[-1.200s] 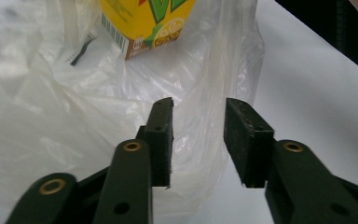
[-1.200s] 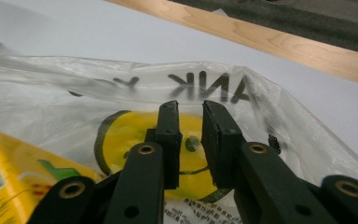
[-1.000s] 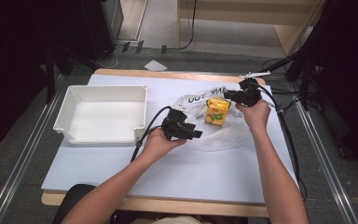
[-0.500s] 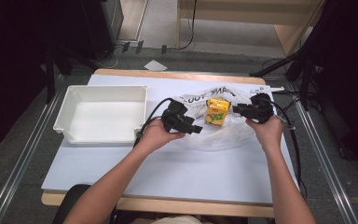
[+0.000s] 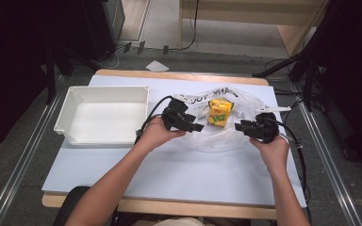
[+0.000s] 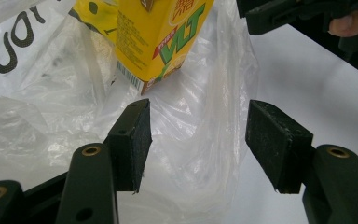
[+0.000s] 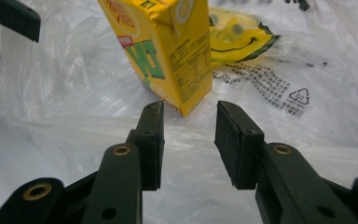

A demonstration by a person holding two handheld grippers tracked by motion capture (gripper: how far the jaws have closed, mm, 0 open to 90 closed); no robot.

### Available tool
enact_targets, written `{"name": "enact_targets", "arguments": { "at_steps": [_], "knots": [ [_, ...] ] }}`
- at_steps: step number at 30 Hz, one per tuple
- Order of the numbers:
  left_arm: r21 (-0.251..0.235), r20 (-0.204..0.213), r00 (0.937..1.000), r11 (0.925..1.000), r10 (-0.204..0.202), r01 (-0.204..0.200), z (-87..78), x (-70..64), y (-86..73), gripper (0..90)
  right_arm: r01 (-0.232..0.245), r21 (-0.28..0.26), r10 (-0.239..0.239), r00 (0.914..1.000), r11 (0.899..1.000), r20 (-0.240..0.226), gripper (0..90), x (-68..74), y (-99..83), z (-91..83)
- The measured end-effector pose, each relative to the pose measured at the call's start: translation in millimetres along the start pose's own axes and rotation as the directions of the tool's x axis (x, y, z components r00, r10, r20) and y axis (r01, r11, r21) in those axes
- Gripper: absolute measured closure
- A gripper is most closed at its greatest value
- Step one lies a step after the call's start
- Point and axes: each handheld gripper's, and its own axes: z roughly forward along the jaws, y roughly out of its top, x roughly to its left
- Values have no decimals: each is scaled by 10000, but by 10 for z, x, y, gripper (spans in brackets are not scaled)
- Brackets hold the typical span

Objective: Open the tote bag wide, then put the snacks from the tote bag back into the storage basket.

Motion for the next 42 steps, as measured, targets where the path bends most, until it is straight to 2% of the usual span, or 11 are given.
{"name": "enact_targets", "arguments": {
  "at_steps": [4,10,12,14,17,20,27,30,34,37,42],
  "knots": [
    [-100,32,10000,9999,-23,23,-15,13,-1,412,0,31,0,10000,10000,-56,647,48,-64,-3],
    [-217,-103,9998,9996,158,-160,-15,25,-8,412,205,72,-203,9995,9998,-242,649,135,-123,-6],
    [-5,-224,9991,9994,356,-356,-15,23,20,412,302,77,-300,9992,9995,-258,648,160,-136,-15],
    [0,-420,9969,9977,670,-671,-26,7,57,412,331,98,-327,9988,9994,-362,646,185,-155,-26],
    [-246,-322,9971,9972,694,-702,-27,7,97,407,498,110,-493,9977,9987,-457,642,231,-180,-44],
    [-72,-351,9964,9970,773,-776,-4,17,124,395,512,126,-503,9968,9986,-625,637,275,-204,-65],
    [-157,-229,9962,9963,837,-841,48,73,204,386,713,212,-693,9939,9972,-854,626,374,-273,-90],
    [-120,-182,9963,9963,845,-847,93,108,240,378,734,268,-707,9934,9969,-908,619,396,-292,-97],
    [-72,-231,9937,9939,1095,-1097,137,150,273,375,774,285,-745,9929,9966,-931,620,407,-307,-107],
    [-309,-237,9933,9931,1128,-1135,163,192,283,374,772,277,-743,9927,9966,-949,619,407,-309,-106],
    [-136,-296,9908,9911,1319,-1324,236,235,330,363,799,324,-765,9924,9963,-966,618,410,-320,-88]
  ]
}}
